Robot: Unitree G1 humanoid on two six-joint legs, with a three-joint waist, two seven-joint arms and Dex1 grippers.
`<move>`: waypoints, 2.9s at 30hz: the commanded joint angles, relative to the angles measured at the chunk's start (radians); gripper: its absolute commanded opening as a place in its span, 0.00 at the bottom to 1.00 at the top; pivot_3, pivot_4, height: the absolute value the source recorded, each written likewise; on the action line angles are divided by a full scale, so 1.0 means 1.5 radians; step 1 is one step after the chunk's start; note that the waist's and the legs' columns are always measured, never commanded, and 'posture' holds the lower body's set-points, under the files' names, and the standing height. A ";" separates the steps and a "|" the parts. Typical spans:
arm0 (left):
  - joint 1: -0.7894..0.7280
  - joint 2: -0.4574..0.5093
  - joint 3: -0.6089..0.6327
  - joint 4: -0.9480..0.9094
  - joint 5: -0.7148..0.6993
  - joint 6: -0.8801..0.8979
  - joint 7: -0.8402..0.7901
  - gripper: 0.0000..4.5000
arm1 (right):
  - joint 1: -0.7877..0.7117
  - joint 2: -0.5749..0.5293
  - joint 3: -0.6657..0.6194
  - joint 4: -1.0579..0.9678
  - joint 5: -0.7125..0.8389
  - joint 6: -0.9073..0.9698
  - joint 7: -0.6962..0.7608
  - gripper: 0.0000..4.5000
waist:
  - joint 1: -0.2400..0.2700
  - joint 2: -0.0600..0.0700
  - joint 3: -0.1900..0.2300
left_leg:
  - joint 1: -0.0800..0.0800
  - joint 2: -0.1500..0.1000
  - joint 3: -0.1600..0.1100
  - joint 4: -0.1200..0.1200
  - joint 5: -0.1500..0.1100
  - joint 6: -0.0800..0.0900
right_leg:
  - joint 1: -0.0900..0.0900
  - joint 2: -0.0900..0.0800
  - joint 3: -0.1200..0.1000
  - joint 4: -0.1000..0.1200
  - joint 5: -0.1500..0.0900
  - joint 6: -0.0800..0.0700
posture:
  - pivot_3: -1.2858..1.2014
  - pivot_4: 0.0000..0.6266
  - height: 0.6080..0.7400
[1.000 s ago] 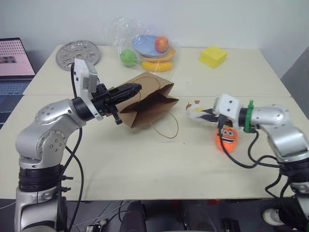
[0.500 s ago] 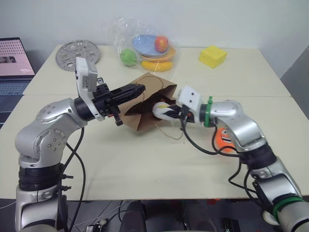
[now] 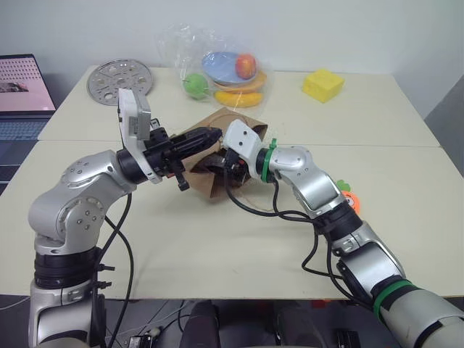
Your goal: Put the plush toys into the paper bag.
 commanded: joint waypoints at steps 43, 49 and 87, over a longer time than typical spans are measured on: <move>-0.011 0.008 0.014 0.009 0.000 -0.009 -0.021 0.00 | 0.332 -0.527 -0.213 -0.331 0.155 0.065 0.276 0.08 | 0.005 0.000 0.000 | 0.001 0.000 0.003 0.003 0.000 0.000 | 0.002 0.000 0.003 -0.001 0.000 0.000 | 0.52 0.24 1.00; -0.016 0.019 0.025 0.003 -0.030 0.008 -0.028 0.00 | 0.216 -0.430 -0.169 -0.378 0.202 0.130 0.244 0.07 | 0.002 0.000 0.000 | 0.001 0.000 0.002 0.003 0.000 0.000 | 0.002 0.000 0.002 -0.001 0.000 0.000 | 0.52 0.24 1.00; -0.030 -0.009 0.009 0.018 -0.007 -0.009 -0.004 0.00 | 0.036 -0.210 -0.018 -0.145 -0.090 -0.168 0.128 0.99 | 0.008 0.000 0.000 | 0.000 0.000 0.001 0.001 0.000 0.000 | 0.001 0.000 0.000 0.000 0.000 0.000 | 0.52 0.24 1.00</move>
